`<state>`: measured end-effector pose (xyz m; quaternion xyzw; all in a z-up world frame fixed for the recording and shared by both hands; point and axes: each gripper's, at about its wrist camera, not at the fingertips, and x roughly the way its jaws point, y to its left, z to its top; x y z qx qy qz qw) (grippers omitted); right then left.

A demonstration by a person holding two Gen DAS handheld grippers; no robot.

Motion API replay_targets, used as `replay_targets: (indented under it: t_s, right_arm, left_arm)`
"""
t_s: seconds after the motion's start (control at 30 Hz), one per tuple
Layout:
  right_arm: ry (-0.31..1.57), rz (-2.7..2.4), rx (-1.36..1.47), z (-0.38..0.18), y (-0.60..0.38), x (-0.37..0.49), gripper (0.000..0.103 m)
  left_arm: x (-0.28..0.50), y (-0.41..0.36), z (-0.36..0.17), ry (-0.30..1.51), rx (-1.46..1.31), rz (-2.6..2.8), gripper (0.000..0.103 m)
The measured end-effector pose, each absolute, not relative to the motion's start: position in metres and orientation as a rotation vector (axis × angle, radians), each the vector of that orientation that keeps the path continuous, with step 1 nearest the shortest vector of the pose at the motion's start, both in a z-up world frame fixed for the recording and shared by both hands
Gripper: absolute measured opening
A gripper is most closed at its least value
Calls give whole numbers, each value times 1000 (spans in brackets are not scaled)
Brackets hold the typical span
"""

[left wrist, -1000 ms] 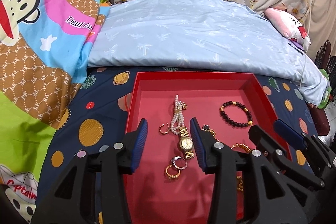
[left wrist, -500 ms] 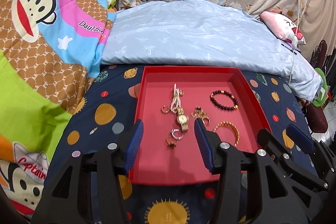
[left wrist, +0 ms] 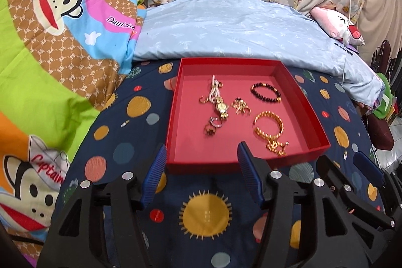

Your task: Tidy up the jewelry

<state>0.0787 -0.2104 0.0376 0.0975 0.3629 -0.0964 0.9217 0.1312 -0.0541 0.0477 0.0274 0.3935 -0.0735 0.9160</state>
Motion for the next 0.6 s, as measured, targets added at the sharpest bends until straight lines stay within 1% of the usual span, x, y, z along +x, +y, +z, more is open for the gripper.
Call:
replay_targets:
  t_s: [0.3, 0.4, 0.6]
  right_arm:
    - [756, -225, 190, 33, -208, 54, 72]
    - [753, -229, 194, 32, -209, 49, 72]
    - [739, -247, 172, 36, -210, 42, 72]
  left_arm:
    - [108, -53, 42, 818, 66, -138, 57]
    - [103, -53, 41, 813, 69, -122, 62]
    - [96, -57, 44, 795, 86, -117, 62]
